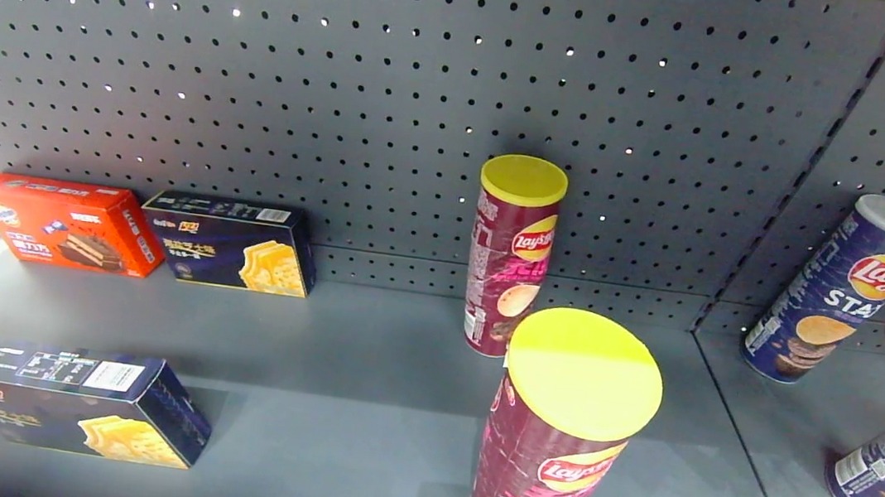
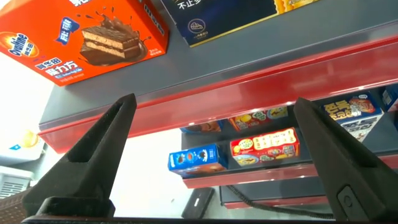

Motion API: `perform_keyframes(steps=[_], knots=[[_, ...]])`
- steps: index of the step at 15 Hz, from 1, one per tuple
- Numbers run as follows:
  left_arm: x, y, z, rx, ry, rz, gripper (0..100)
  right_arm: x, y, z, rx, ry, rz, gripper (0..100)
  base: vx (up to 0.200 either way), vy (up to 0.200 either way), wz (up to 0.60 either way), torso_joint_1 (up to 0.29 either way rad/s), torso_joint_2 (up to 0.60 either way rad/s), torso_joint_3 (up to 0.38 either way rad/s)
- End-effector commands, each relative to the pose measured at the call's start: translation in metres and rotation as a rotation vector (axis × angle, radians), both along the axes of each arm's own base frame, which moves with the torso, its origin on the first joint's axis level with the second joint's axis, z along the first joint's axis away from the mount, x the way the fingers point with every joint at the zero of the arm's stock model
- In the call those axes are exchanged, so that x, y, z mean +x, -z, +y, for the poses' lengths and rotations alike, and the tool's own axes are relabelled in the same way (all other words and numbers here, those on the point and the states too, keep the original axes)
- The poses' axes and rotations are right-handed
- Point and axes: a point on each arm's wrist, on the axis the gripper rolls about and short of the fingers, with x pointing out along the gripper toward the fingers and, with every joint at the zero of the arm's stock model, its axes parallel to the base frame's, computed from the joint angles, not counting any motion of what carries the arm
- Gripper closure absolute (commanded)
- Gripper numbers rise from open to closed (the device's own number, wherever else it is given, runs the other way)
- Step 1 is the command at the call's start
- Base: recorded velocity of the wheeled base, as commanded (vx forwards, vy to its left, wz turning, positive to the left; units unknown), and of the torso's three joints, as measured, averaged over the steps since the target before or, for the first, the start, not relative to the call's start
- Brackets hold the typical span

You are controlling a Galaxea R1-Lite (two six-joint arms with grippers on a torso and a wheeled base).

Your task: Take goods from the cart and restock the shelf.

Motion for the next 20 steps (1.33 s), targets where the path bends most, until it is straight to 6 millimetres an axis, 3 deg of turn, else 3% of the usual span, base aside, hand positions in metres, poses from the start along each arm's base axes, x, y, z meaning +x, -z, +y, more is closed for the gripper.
perform_keyframes(steps=[1, 8, 14, 20], knots=[[0.000, 0.000, 0.000, 0.001, -0.001, 0.004, 0, 0.011, 0.004, 0.009, -0.014, -0.039, 0.037, 0, 0.000, 0.000, 0.00, 0.000, 0.00, 0.000], [0.000, 0.000, 0.000, -0.018, -0.005, 0.003, 0, 0.029, 0.020, 0.044, -0.078, -0.123, 0.126, 0, 0.000, 0.000, 0.00, 0.000, 0.00, 0.000], [0.000, 0.000, 0.000, -0.058, -0.017, 0.000, 0, 0.034, 0.036, 0.048, -0.115, -0.119, 0.183, 0, 0.000, 0.000, 0.00, 0.000, 0.00, 0.000], [0.000, 0.001, 0.000, -0.058, -0.013, 0.001, 0, 0.030, 0.065, 0.052, -0.179, -0.113, 0.265, 0, 0.000, 0.000, 0.00, 0.000, 0.00, 0.000]])
